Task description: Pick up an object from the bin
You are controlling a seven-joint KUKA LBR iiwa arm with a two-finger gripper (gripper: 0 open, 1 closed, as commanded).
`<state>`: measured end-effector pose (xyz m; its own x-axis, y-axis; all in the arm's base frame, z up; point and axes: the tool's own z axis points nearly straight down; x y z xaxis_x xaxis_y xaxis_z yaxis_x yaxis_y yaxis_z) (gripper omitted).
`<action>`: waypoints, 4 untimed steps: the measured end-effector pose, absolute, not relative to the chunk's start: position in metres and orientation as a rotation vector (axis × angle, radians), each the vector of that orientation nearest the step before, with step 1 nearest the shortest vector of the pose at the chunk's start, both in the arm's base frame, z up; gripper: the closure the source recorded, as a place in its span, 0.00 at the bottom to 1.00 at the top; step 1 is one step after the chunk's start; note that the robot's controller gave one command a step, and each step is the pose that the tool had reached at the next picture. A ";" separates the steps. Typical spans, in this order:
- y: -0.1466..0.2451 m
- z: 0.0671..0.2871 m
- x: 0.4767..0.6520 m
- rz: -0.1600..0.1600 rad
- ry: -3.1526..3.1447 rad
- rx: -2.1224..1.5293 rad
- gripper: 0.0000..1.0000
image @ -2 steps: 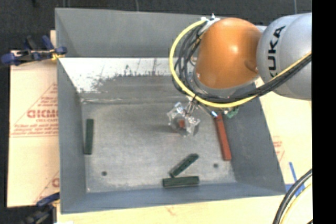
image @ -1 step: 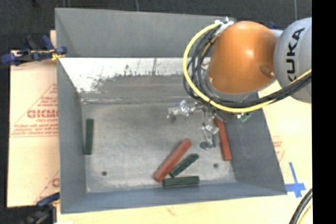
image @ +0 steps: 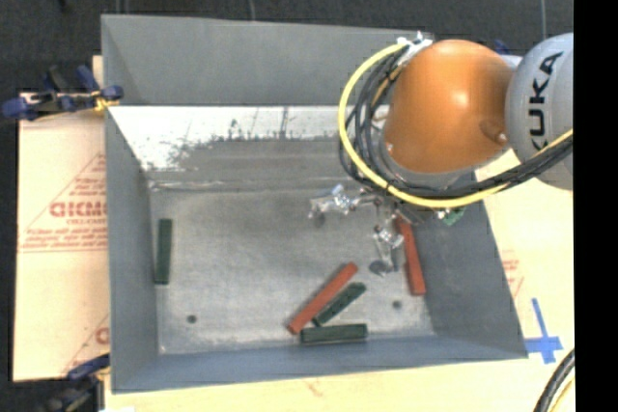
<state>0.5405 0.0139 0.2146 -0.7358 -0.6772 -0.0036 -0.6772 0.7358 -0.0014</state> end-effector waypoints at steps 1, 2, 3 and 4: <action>0.008 0.184 0.534 -0.004 2.868 -1.262 0.00; -0.014 0.073 0.561 -0.006 2.640 -1.690 1.00; -0.014 0.074 0.561 -0.005 2.640 -1.688 1.00; -0.012 0.090 0.572 -0.001 2.617 -1.733 1.00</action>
Offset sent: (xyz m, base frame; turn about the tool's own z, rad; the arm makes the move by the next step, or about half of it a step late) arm 0.0179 -0.0271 -0.1446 -0.3991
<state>0.5723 -0.0118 0.0899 -0.3901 -0.9208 -0.0021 -0.9207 0.3901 -0.0024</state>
